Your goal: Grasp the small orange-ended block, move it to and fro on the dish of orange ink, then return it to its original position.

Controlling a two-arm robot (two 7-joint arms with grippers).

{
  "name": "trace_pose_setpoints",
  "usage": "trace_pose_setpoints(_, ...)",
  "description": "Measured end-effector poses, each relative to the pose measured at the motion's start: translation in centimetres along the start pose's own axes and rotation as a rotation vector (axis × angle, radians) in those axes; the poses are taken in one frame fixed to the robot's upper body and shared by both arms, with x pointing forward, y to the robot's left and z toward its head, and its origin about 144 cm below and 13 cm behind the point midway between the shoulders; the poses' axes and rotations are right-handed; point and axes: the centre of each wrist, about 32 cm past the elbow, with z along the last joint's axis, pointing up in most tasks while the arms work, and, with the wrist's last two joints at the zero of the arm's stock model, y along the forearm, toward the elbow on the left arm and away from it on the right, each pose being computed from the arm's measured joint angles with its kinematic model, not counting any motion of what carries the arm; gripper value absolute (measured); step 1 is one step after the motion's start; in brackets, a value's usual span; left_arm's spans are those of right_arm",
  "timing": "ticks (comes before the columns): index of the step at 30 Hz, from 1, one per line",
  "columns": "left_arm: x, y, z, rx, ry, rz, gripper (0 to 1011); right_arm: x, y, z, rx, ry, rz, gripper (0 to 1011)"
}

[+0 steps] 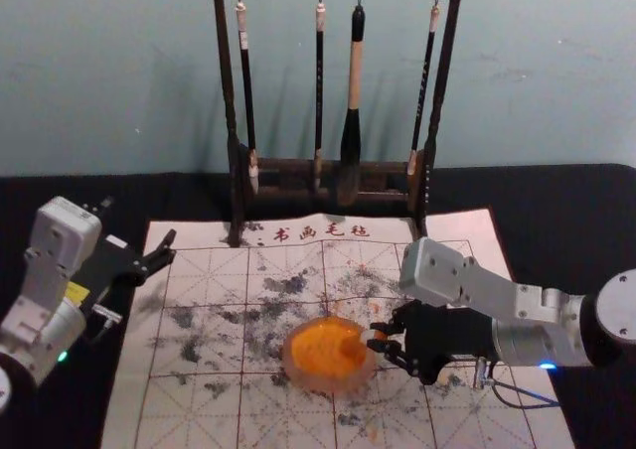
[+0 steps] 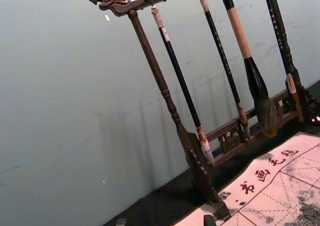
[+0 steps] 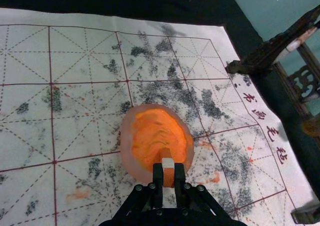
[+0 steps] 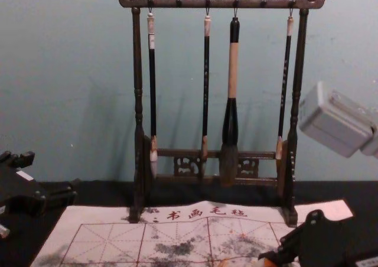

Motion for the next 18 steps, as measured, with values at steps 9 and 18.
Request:
trace_pose_setpoints(9,0.0,0.0,0.0,0.0,0.0,0.0,1001,-0.3,0.35,0.35,0.006,-0.002,0.015,111)
trace_pose_setpoints(18,0.0,0.0,0.0,0.0,0.0,0.0,1001,-0.24,0.8,0.6,0.013,0.003,0.011,111)
